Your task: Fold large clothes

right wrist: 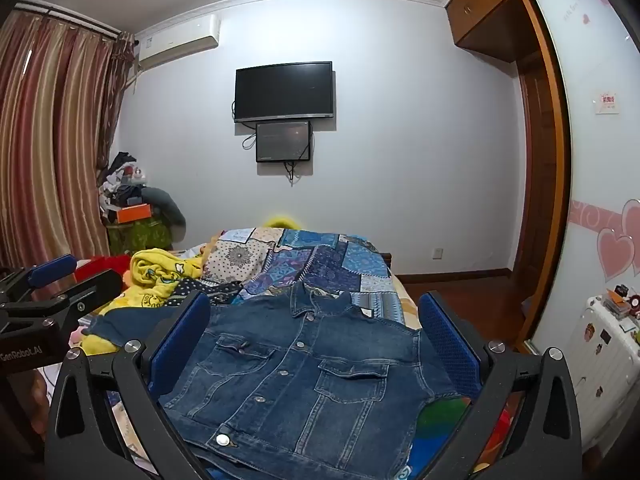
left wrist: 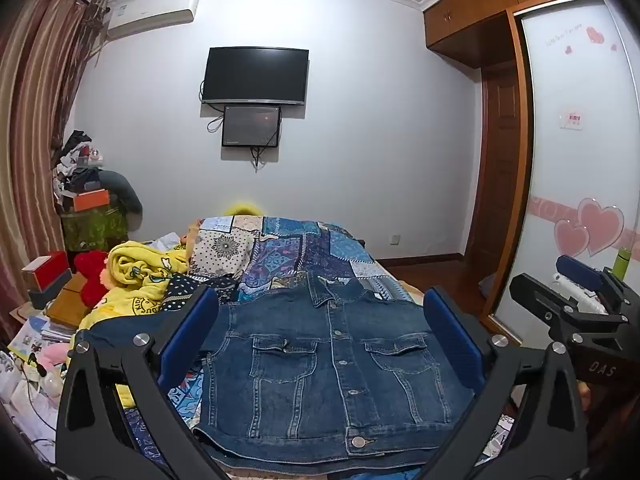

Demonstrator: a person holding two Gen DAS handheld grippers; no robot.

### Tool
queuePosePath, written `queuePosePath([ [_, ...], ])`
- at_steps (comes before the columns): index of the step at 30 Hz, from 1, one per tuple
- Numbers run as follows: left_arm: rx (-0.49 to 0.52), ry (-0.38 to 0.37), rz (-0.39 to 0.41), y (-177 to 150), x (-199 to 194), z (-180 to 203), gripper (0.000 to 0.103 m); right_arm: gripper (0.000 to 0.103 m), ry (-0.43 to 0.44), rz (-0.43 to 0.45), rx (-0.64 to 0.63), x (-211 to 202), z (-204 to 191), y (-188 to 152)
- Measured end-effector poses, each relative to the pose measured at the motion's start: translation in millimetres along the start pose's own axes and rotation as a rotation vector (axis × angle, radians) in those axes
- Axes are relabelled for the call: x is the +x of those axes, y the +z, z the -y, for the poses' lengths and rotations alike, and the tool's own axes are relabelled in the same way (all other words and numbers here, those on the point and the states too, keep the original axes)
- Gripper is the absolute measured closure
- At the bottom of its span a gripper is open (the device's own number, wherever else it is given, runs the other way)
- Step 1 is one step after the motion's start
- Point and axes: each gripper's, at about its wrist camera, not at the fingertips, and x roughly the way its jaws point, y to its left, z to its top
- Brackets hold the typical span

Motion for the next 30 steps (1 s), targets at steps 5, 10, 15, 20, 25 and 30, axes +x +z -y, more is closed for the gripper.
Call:
queuePosePath([
  [5,-0.009,-0.005,0.022,-1.4,-5.4,-2.8,0.000,0.000,-0.004,-0.002,-0.003,0.0,0.3,-0.1],
  [10,-0.011,0.000,0.018,5.3,-11.0,-1.1,0.000,0.000,-0.008,-0.004,-0.003,1.5,0.6,0.3],
  [15,-0.011,0.008,-0.007,1.4,2.5,-0.5,0.000,0.000,-0.002,-0.001,-0.002,-0.1,-2.5,0.0],
  [20,-0.013,0.012,-0.013,1.0,4.9,-2.9,0.000,0.000,-0.002,-0.004,-0.003,0.7,-0.5,-1.2],
  [25,-0.018,0.013,-0.014,0.8,5.1,-4.4,0.000,0.000,0.003,-0.008,-0.002,2.4,-1.2,-1.7],
  [30,-0.023,0.014,-0.016,-2.5,5.4,-6.8,0.000,0.000,0.003,-0.009,-0.002,2.4,-1.5,-2.4],
])
